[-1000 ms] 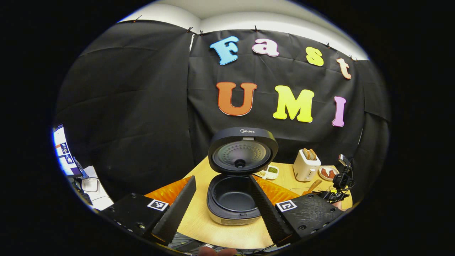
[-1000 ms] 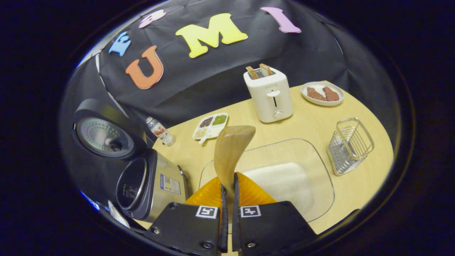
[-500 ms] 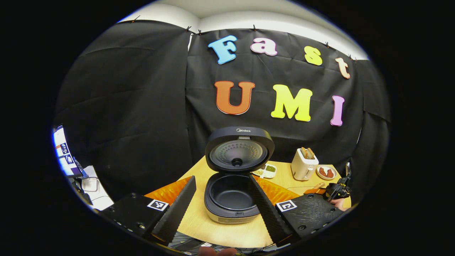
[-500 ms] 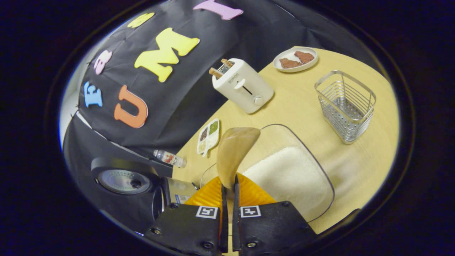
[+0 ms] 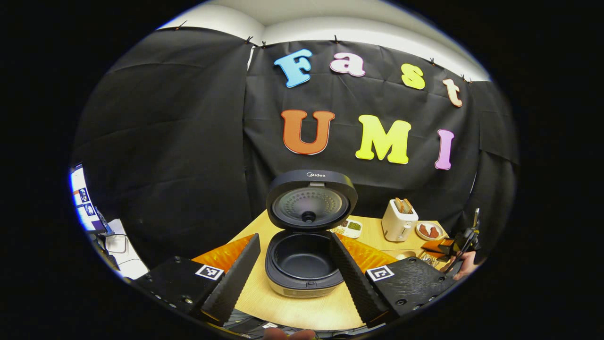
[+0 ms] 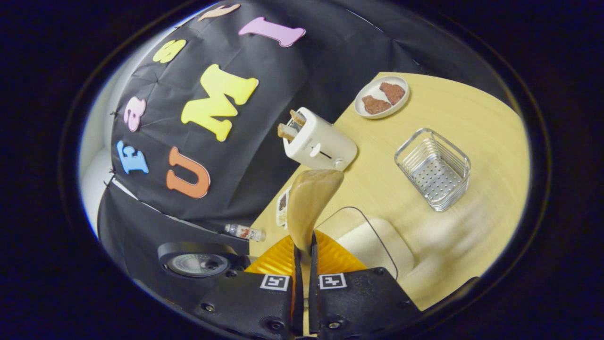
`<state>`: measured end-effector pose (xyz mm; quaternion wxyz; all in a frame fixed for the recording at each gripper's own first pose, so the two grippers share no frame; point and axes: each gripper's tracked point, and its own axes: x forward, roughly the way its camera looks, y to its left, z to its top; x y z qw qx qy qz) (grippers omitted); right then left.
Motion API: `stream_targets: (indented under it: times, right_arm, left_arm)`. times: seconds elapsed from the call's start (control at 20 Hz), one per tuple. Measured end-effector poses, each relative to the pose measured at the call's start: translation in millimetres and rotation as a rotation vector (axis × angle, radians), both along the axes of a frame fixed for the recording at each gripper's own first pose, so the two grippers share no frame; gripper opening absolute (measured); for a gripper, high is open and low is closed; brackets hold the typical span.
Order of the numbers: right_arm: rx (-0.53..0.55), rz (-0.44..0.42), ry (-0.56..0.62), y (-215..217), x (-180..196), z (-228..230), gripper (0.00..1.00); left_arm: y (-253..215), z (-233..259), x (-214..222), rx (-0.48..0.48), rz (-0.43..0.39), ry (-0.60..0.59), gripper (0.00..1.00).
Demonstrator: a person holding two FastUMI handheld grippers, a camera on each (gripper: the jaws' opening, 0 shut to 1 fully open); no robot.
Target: Close the left gripper, press the button to open the rice cooker; take a wooden spoon from the chopstick holder with the right hand, scoop a spoonful of rice and pour it into the rice cooker, then put the wooden spoon back into the chopstick holder.
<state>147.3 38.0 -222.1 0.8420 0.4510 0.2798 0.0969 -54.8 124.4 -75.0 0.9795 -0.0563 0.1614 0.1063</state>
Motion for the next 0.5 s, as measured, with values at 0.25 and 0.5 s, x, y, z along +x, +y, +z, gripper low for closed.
stream_targets:
  times: [0.25, 0.5]
  right_arm:
    - [0.029, 0.075, -0.101, 57.1, -0.2, 76.9, 0.10]
    - [0.039, 0.225, -0.178, 155.9, -5.8, 129.0, 0.10]
  left_arm:
    - [3.7, 2.3, -5.7, -0.018, 0.002, -0.016, 0.95]
    - [20.7, 2.2, -17.0, -0.013, 0.011, -0.017, 0.95]
